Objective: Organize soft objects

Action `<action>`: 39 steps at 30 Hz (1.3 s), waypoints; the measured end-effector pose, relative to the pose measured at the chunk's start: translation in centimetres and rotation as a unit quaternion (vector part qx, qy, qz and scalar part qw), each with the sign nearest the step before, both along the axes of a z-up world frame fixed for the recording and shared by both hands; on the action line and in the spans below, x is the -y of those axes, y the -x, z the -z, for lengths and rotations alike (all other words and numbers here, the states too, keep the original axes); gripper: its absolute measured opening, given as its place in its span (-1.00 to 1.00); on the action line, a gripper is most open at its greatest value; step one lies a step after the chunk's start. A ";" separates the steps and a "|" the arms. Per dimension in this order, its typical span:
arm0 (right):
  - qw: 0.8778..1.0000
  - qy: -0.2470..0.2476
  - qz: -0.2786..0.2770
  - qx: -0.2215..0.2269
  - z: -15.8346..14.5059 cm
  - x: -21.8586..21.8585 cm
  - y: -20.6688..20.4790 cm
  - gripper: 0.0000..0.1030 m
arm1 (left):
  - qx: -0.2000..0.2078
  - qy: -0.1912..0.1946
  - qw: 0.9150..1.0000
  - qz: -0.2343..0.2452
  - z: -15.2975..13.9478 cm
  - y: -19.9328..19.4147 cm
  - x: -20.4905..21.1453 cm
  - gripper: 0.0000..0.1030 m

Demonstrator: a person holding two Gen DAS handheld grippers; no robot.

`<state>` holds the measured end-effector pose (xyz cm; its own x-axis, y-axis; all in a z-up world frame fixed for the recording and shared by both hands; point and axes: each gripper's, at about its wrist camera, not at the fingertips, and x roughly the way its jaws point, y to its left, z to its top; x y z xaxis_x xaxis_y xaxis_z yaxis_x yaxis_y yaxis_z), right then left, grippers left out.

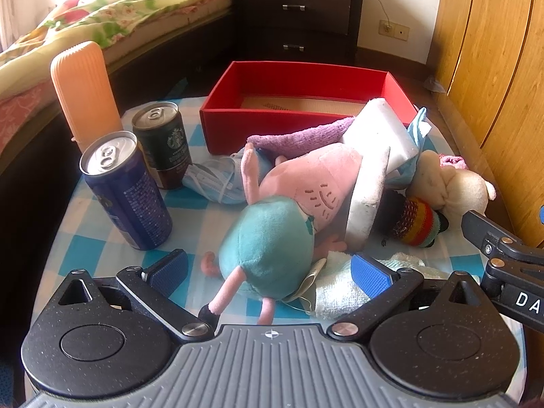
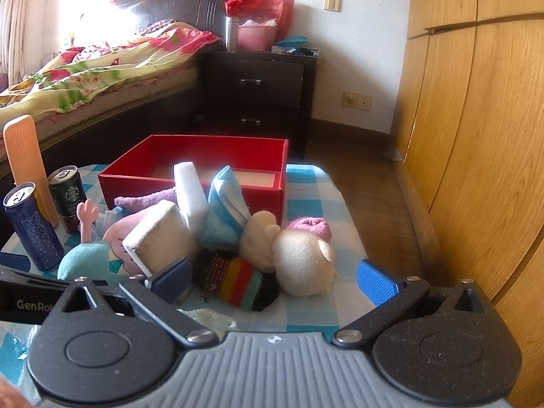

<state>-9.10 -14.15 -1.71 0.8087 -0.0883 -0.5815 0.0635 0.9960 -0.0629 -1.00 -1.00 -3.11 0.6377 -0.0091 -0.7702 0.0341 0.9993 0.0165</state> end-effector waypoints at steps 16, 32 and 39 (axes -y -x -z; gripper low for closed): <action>1.000 -0.002 -0.003 -0.002 0.0 0.0 0.0 0.65 | -0.003 -0.002 1.000 0.006 0.2 0.1 0.1 0.89; 1.000 -0.006 -0.004 -0.024 0.8 1.1 -0.1 0.65 | -0.019 -0.004 1.000 0.003 1.4 -0.1 -0.9 0.88; 0.996 -0.006 -0.065 -0.062 2.6 0.4 0.1 0.64 | -0.015 0.005 1.000 -0.023 1.3 0.1 -4.0 0.88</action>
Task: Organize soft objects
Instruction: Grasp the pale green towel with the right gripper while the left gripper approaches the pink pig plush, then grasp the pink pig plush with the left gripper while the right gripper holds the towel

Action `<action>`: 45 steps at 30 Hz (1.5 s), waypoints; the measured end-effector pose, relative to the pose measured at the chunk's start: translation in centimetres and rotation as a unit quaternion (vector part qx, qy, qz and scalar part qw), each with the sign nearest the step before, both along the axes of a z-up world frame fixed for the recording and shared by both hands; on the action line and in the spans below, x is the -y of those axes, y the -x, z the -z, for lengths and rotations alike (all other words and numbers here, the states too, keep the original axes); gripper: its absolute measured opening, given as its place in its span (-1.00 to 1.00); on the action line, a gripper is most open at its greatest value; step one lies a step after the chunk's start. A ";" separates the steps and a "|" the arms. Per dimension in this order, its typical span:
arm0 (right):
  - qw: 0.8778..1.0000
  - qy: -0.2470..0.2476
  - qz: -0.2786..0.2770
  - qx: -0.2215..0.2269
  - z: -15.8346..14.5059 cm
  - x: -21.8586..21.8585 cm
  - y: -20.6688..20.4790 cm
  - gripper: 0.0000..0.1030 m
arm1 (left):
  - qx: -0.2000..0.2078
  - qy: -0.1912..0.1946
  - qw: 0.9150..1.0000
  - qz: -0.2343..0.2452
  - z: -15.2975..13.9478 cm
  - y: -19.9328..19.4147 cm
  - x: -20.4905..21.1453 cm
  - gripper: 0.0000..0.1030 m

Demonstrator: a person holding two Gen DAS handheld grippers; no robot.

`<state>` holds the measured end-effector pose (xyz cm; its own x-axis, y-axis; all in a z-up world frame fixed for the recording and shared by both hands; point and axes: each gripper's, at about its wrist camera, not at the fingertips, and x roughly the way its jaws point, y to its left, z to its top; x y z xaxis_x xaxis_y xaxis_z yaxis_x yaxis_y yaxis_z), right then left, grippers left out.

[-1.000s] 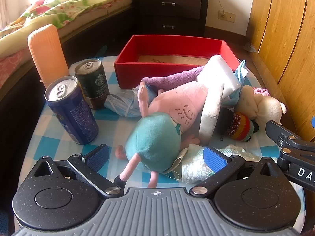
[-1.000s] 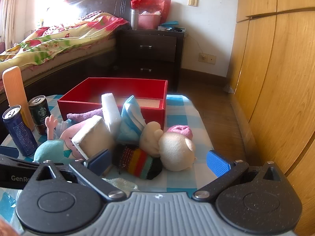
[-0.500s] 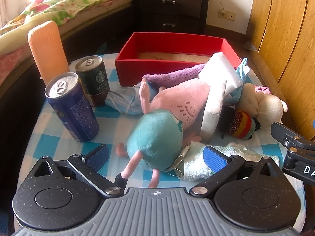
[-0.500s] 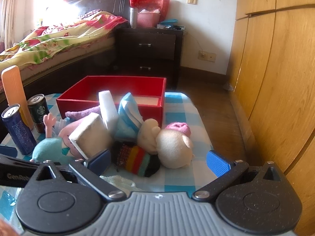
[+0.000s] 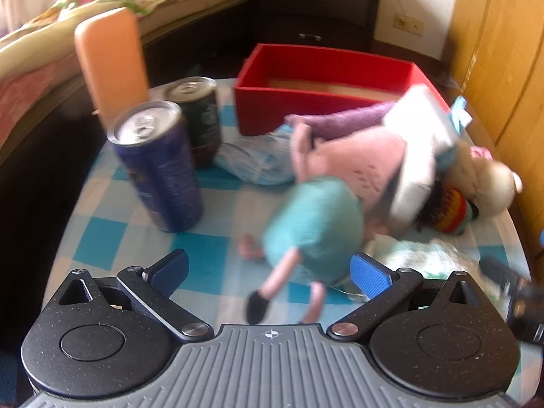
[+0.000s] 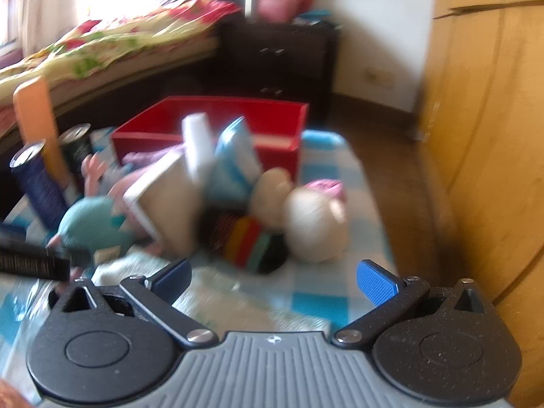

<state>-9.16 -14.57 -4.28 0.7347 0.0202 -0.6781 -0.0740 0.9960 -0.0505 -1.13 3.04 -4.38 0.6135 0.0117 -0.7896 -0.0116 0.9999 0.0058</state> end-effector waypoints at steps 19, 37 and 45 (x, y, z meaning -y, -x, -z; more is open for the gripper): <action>0.991 0.014 -0.109 -0.073 4.6 -4.8 -2.3 -0.24 | 0.012 -0.006 0.999 0.052 0.4 0.7 -0.7 0.88; 0.981 -0.104 -0.116 -0.116 2.6 -1.0 -1.2 -1.00 | 0.006 0.019 0.988 0.155 -0.3 -3.1 2.8 0.89; 0.981 -0.121 -0.095 -0.119 2.3 0.5 -1.3 -1.00 | 0.000 -0.040 0.983 0.177 0.2 -5.9 5.2 0.86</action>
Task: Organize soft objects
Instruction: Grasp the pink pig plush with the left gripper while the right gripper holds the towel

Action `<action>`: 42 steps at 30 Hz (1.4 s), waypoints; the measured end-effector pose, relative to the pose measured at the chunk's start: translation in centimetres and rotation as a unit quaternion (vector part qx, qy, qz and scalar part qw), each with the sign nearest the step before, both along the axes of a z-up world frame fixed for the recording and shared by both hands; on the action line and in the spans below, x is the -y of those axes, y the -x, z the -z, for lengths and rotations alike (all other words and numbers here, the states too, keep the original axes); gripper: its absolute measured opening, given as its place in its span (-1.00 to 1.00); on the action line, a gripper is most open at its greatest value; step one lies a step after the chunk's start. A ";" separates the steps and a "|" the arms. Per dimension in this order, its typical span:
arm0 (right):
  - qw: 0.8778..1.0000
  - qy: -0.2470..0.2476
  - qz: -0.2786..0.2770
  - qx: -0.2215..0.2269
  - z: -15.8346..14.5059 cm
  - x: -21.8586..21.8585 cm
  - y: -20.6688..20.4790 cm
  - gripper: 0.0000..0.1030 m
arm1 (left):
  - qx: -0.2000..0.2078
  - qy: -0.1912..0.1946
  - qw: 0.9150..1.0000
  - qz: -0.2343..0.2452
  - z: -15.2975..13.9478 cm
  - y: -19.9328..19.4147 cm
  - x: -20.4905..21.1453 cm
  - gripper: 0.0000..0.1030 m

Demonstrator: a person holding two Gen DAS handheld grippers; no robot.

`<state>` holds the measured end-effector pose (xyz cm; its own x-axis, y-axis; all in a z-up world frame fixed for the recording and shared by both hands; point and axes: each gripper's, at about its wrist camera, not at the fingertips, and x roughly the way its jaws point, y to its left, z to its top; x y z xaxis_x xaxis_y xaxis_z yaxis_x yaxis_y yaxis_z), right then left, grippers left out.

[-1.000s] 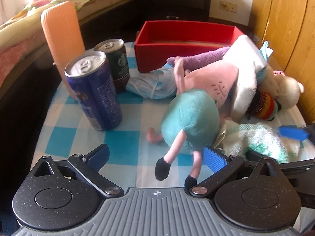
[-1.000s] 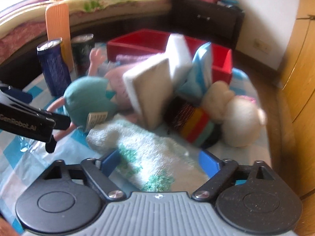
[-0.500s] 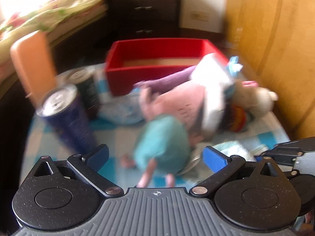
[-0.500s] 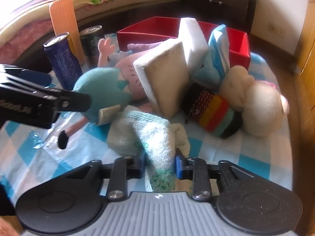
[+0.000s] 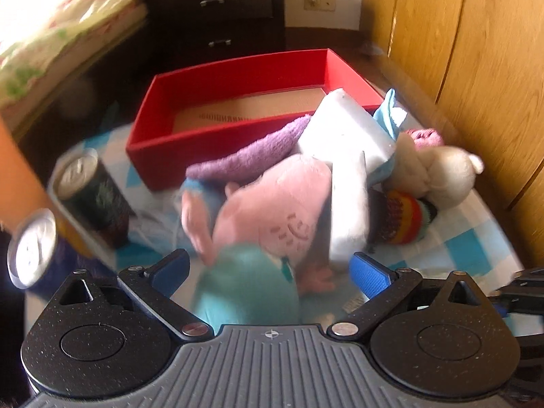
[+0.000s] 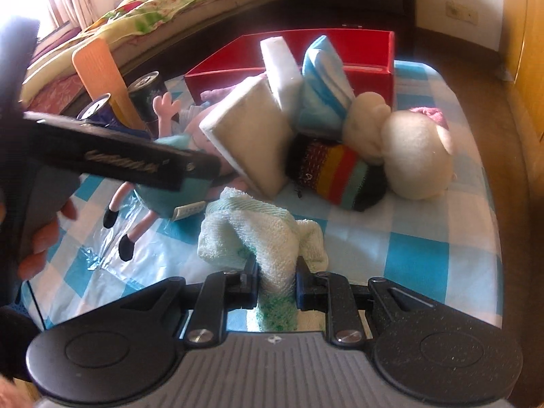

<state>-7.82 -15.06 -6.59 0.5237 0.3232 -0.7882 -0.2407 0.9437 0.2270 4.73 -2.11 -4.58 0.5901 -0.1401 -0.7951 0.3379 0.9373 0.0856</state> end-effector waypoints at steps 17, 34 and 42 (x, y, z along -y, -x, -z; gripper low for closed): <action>1.000 -0.014 0.016 -0.019 0.1 0.9 -0.1 -0.95 | -0.057 -0.028 0.998 0.015 4.4 -4.1 0.1 0.65; 1.000 -0.001 0.003 -0.021 -0.2 -0.3 0.0 -0.95 | -0.127 0.034 0.991 -0.020 4.1 3.9 -4.6 0.33; 0.999 0.016 -0.017 -0.025 0.9 -1.4 -0.2 -0.80 | -0.128 0.035 0.991 -0.024 4.7 4.7 -5.3 0.82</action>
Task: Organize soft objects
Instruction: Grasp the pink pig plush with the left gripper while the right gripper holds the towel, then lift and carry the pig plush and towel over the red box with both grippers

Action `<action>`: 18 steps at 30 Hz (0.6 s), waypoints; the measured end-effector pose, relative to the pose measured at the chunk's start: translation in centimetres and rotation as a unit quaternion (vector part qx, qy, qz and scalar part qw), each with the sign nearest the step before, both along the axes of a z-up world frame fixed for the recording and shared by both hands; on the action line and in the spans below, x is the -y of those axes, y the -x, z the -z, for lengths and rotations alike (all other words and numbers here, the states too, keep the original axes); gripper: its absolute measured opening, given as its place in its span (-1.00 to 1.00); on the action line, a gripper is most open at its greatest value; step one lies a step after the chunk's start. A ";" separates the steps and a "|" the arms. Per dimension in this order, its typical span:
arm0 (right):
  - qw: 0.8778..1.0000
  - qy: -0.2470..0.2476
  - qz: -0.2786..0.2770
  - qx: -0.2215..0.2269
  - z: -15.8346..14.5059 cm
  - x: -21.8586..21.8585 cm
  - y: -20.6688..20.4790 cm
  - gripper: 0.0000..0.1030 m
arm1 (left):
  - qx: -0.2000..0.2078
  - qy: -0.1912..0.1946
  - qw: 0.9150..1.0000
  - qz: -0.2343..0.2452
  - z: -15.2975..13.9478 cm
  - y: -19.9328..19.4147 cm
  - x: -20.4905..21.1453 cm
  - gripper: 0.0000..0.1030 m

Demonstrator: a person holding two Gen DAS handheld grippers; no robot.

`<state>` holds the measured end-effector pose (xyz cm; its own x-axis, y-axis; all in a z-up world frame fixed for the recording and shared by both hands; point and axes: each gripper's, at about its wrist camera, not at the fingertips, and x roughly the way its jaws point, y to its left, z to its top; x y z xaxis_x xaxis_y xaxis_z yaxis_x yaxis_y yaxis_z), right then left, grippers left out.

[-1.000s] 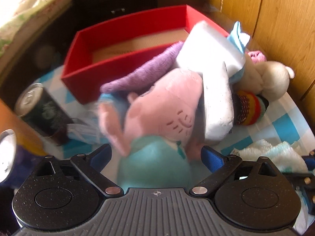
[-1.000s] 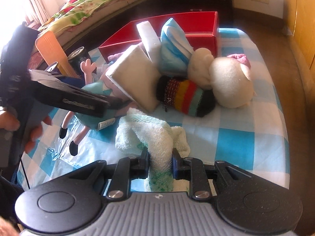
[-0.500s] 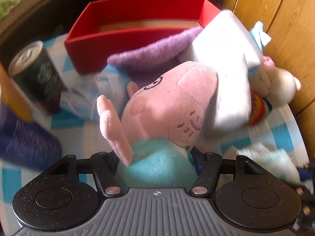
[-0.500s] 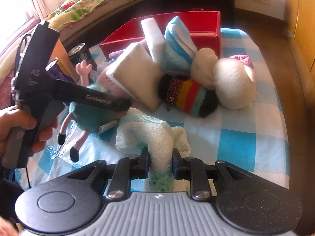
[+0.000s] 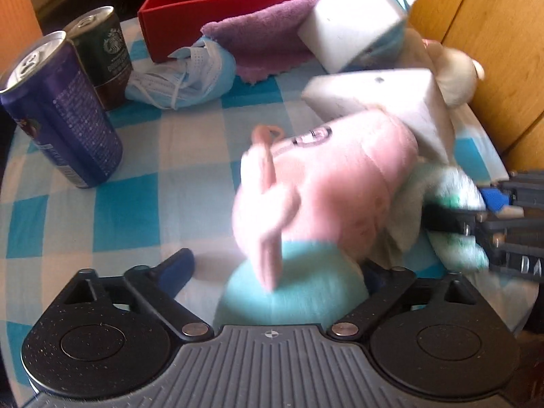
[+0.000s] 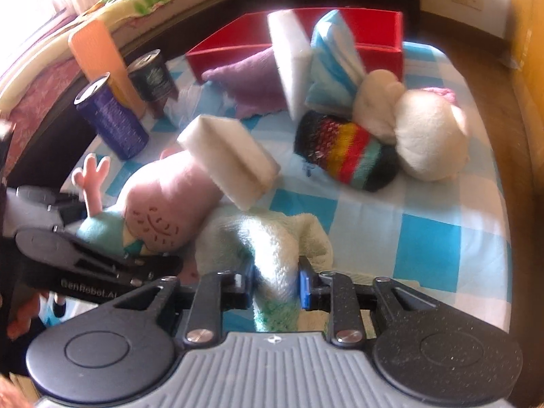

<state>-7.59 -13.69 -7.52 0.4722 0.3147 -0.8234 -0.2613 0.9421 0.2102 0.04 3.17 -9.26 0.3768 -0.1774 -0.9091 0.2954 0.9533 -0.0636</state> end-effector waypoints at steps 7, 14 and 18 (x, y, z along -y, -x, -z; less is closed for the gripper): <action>0.999 0.019 0.007 0.034 0.2 -0.2 -0.6 -0.13 | 0.016 0.000 1.000 0.014 -0.2 -1.8 1.9 0.76; 1.000 -0.011 0.003 -0.007 -0.3 0.4 -0.6 -0.99 | 0.004 0.021 1.000 0.018 -0.9 -0.6 2.0 0.38; 0.999 -0.039 0.002 -0.014 -1.3 0.7 0.6 -1.00 | -0.001 0.045 0.999 0.006 -1.8 0.5 1.5 0.38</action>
<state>-8.19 -14.41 -6.17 0.4507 0.3764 -0.8094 -0.2503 0.9237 0.2901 -0.46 1.67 -7.49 0.3720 -0.2633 -0.8901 0.3057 0.9402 -0.1503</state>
